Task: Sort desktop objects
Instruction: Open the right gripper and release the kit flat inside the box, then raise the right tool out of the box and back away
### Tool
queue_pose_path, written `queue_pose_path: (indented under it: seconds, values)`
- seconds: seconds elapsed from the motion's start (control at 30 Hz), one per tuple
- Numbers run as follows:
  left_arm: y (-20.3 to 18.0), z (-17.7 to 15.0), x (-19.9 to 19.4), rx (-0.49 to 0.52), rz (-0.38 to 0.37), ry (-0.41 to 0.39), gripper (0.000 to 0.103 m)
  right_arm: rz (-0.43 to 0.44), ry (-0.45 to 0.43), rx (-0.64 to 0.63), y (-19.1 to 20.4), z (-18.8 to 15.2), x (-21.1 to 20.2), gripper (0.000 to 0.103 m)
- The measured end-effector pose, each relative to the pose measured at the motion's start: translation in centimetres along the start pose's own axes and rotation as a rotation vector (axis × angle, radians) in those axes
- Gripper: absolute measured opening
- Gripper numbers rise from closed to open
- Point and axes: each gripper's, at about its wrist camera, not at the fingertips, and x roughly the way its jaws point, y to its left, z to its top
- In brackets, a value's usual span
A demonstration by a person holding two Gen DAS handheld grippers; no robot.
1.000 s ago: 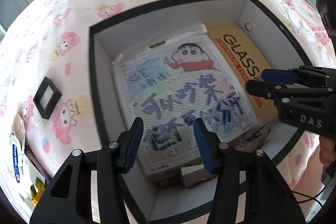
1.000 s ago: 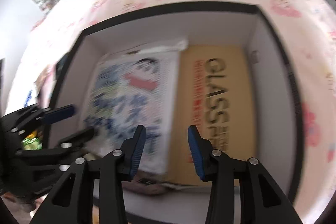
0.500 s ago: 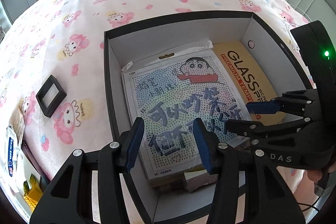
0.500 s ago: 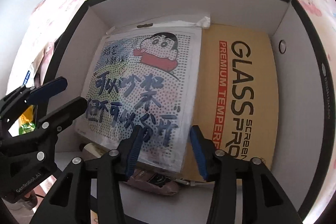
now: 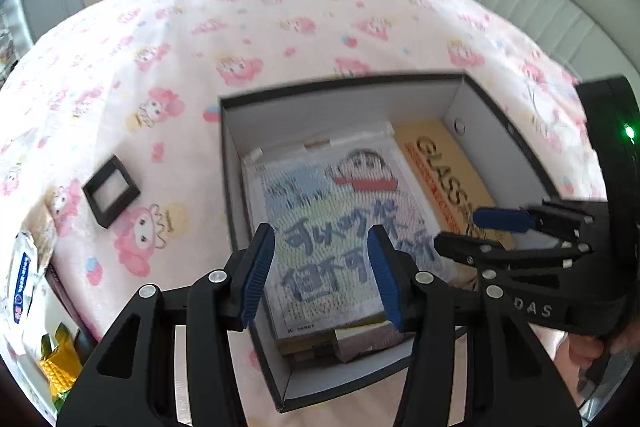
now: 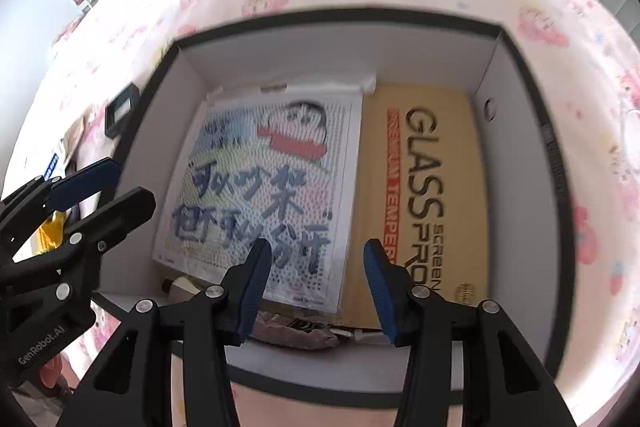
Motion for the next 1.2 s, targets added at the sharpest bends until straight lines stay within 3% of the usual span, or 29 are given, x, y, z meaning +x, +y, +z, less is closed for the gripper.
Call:
queue_pose_path:
  seconds: [0.07, 0.27, 0.33, 0.43, 0.83, 1.2]
  values:
    - [0.4, 0.4, -1.0, -0.031, 0.008, -0.041, 0.050, -0.003, -0.037, 0.025, 0.2, 0.0, -1.2, 0.053]
    - [2.4, 1.5, -3.9, -0.134, 0.040, -0.163, 0.063, -0.053, -0.158, 0.085, 1.3, 4.2, -5.9, 0.054]
    - [3.0, 1.8, -5.0, -0.149, 0.055, -0.194, 0.066, -0.071, -0.197, 0.086, 2.5, 4.6, -5.2, 0.055]
    - [3.8, 1.9, -6.7, -0.163, 0.071, -0.228, 0.069, -0.098, -0.260, 0.082, 4.5, 5.7, -5.0, 0.065]
    - [6.7, 0.0, -13.6, -0.183, 0.158, -0.305, 0.083, -0.121, -0.332, 0.058, 9.2, 4.3, -8.1, 0.068]
    - [7.3, -3.7, -18.1, -0.188, 0.183, -0.342, 0.085, -0.114, -0.375, 0.031, 12.7, 1.2, -10.4, 0.068]
